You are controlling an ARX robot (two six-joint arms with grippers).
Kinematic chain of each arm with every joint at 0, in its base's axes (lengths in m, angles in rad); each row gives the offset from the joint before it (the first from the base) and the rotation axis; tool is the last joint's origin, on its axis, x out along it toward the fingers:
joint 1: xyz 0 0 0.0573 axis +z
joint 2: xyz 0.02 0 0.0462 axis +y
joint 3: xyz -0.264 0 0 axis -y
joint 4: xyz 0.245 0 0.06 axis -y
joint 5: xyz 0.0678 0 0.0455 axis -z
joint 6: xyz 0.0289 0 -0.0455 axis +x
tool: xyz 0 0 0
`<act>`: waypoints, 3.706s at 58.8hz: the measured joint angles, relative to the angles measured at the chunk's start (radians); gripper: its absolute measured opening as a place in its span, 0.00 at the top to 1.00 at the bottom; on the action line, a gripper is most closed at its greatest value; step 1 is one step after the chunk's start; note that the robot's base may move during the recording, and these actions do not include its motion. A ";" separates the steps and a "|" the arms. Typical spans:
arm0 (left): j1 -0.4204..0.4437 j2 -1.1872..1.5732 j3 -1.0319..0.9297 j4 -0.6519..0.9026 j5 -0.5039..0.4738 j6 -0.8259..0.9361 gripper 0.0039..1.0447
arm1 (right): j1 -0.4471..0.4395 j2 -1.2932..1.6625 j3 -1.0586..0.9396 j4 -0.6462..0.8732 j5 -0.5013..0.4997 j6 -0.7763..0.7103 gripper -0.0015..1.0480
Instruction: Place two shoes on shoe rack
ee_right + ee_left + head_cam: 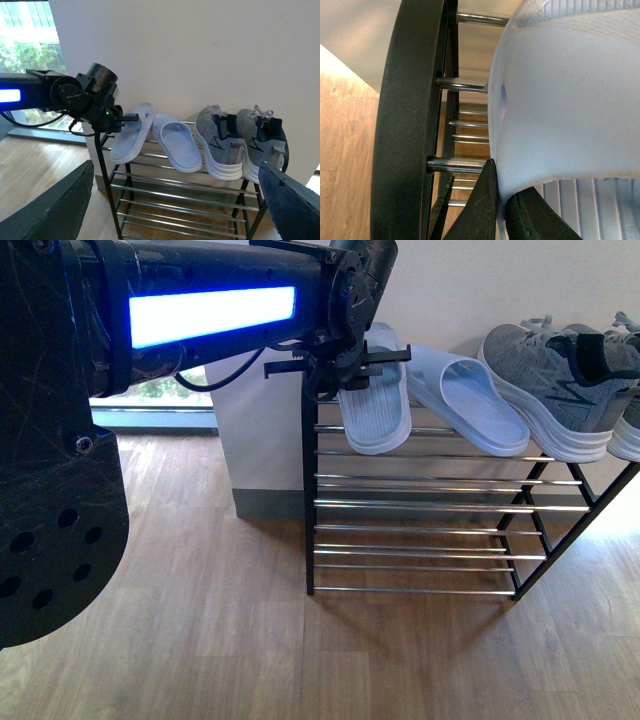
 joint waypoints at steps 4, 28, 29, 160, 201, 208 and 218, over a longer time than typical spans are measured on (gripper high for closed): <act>0.000 0.001 0.005 0.011 0.010 0.001 0.98 | 0.000 0.000 0.000 0.000 0.000 0.000 0.09; 0.004 -0.021 0.008 -0.028 0.140 -0.099 0.33 | 0.000 0.000 0.000 0.000 0.000 0.000 0.09; 0.004 -0.021 0.008 -0.028 0.140 -0.099 0.33 | 0.000 0.000 0.000 0.000 0.000 0.000 0.09; 0.477 -2.311 -2.847 1.297 0.212 0.409 0.99 | 0.000 0.000 0.000 0.000 0.000 0.000 0.09; 0.477 -2.800 -2.863 0.849 0.212 0.409 0.99 | 0.000 0.000 0.000 0.000 0.000 0.000 0.09; 0.477 -2.850 -2.863 0.799 0.212 0.409 0.99 | 0.000 0.000 0.000 0.000 0.000 0.000 0.09; 0.477 -2.910 -2.863 0.742 0.212 0.409 0.99 | 0.000 0.000 0.000 0.000 0.000 0.000 0.09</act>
